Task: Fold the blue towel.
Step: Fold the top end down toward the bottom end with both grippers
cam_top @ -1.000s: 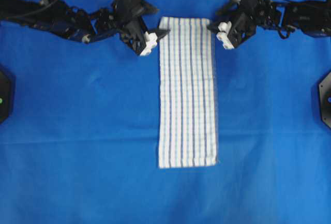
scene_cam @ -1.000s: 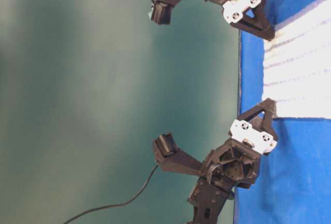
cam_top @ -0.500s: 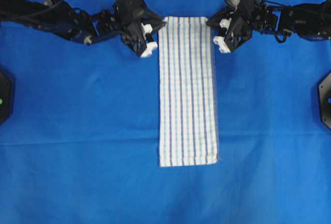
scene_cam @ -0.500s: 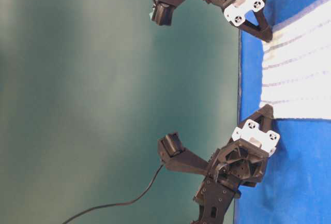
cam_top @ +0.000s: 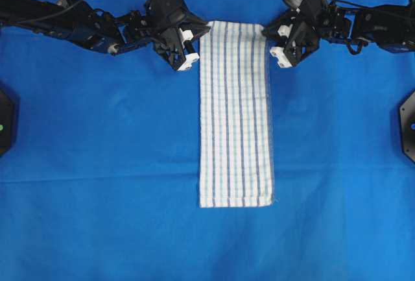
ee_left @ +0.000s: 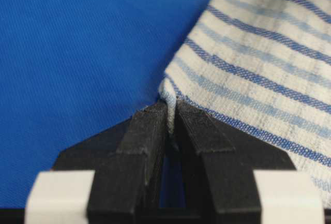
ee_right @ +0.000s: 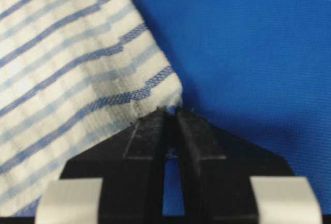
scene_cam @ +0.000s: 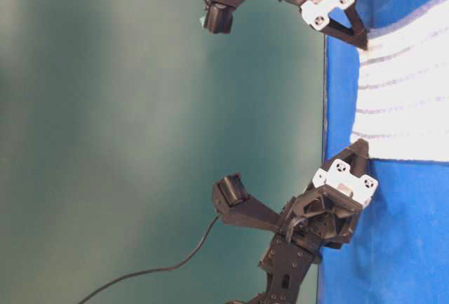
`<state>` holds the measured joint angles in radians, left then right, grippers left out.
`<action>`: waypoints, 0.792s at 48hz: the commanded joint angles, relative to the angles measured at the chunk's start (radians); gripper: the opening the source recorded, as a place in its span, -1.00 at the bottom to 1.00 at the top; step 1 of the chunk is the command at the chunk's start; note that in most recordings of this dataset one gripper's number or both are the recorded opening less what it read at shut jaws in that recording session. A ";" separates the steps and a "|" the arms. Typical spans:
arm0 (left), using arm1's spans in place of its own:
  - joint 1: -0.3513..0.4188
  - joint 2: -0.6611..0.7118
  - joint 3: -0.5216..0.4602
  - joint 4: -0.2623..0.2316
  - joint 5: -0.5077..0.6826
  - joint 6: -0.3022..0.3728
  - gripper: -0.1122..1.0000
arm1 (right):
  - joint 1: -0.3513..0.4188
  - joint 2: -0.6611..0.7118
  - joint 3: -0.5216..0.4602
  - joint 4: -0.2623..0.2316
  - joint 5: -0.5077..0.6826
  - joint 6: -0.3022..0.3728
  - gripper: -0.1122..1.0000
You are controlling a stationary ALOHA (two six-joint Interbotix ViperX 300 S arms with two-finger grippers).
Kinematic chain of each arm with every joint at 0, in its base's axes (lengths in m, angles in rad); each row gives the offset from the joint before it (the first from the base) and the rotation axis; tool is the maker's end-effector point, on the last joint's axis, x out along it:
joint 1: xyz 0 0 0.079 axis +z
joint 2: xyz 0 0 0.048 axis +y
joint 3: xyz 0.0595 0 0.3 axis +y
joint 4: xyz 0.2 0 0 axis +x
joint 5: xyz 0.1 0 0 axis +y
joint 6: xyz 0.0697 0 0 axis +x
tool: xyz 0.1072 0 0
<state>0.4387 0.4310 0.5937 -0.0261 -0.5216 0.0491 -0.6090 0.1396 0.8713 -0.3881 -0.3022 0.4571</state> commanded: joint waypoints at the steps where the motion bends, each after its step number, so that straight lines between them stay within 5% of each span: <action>1: 0.025 -0.032 -0.014 -0.002 -0.003 0.014 -0.73 | -0.023 -0.048 -0.009 0.003 0.011 -0.005 -0.66; 22: 0.061 -0.040 -0.057 0.000 0.002 0.023 -0.73 | -0.069 -0.101 -0.018 0.000 0.014 -0.038 -0.66; 38: -0.018 -0.175 0.041 -0.002 0.009 0.018 -0.73 | 0.028 -0.241 0.041 0.005 0.034 -0.020 -0.66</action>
<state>0.4403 0.3206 0.6105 -0.0261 -0.5077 0.0690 -0.6075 -0.0506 0.9081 -0.3881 -0.2746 0.4326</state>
